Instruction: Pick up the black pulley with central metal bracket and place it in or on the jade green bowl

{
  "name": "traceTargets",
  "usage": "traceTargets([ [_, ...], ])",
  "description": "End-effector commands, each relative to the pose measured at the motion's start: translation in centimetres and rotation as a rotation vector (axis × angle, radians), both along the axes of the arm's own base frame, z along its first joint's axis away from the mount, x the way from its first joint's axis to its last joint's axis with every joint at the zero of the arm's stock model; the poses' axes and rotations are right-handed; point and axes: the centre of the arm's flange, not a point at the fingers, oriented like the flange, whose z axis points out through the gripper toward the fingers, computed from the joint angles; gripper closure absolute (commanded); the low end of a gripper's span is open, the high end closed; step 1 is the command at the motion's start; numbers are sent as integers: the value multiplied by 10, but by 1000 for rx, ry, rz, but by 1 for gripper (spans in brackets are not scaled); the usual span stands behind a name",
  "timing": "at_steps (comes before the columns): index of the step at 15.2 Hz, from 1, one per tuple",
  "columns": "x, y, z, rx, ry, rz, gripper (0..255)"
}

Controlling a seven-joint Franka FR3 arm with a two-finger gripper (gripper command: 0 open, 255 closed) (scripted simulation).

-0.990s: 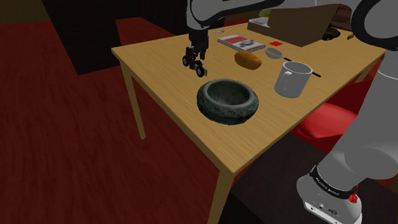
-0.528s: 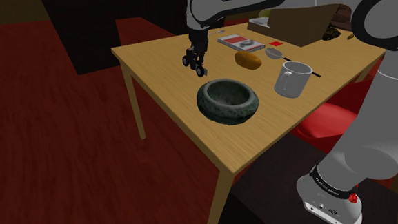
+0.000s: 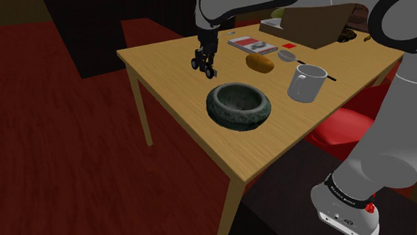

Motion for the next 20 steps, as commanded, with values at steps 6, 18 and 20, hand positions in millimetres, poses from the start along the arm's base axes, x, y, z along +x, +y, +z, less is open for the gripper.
traceTargets([
  [6,0,0,36,0,0,0,255],
  [18,0,0,99,0,0,0,255],
  [20,0,0,110,0,0,0,255],
])
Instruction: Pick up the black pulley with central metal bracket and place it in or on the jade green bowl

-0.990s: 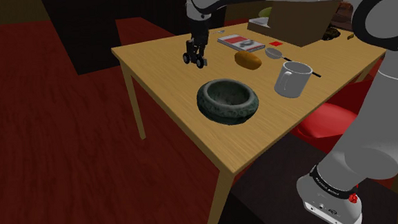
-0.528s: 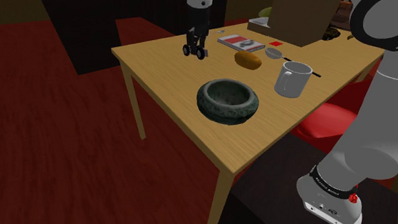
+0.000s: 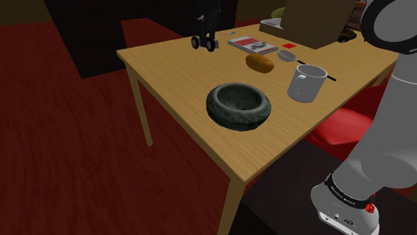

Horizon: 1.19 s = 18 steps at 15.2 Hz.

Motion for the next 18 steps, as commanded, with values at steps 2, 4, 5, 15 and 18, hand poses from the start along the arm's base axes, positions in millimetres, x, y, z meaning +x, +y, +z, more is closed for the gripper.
traceTargets([
  [2,0,0,16,0,0,0,255],
  [4,0,0,27,0,0,0,255],
  [5,0,0,32,0,0,0,255],
  [15,-46,26,60,0,0,0,255],
  [18,-81,45,61,0,0,0,255],
])
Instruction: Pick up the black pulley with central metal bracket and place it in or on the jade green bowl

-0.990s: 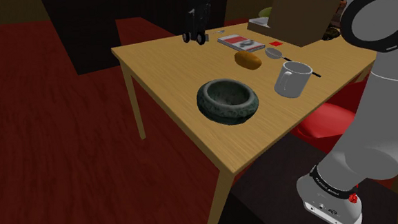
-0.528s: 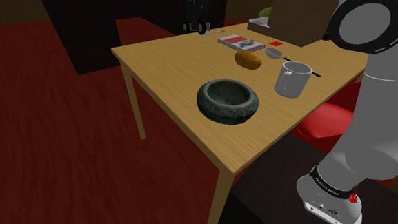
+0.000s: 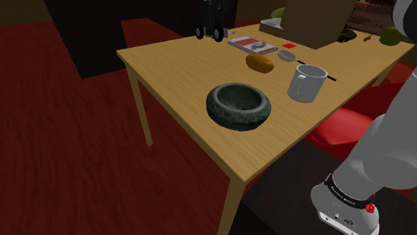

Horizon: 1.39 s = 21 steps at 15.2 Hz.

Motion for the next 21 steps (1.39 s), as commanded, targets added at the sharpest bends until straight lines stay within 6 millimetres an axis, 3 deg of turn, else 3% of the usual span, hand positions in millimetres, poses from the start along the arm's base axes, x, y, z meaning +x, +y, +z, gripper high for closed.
traceTargets([
  [1,-24,12,-2,-1,0,-1,255],
  [18,-221,122,1,-1,0,-1,255],
  [21,-221,122,-15,-1,0,-1,255],
])
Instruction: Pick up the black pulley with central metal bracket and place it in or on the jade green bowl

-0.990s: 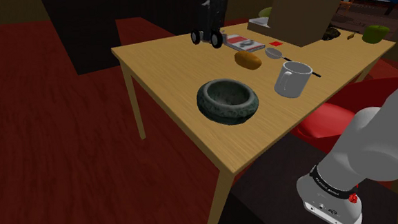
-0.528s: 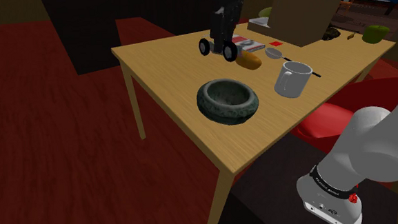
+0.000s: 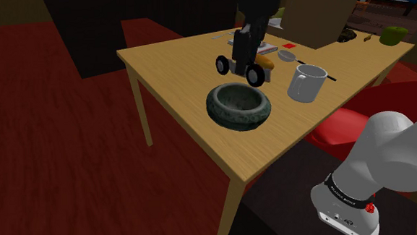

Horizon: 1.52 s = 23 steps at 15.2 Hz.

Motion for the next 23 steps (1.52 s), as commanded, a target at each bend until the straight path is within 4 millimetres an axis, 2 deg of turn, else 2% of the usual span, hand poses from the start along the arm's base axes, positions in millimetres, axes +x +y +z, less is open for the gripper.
traceTargets([
  [1,-1,1,-9,0,0,-1,255],
  [11,-1,1,-63,0,0,-1,255],
  [19,-1,1,-63,0,0,-1,255],
  [20,-1,1,-63,0,0,-1,0],
  [23,-2,2,-62,0,0,-1,0],
])
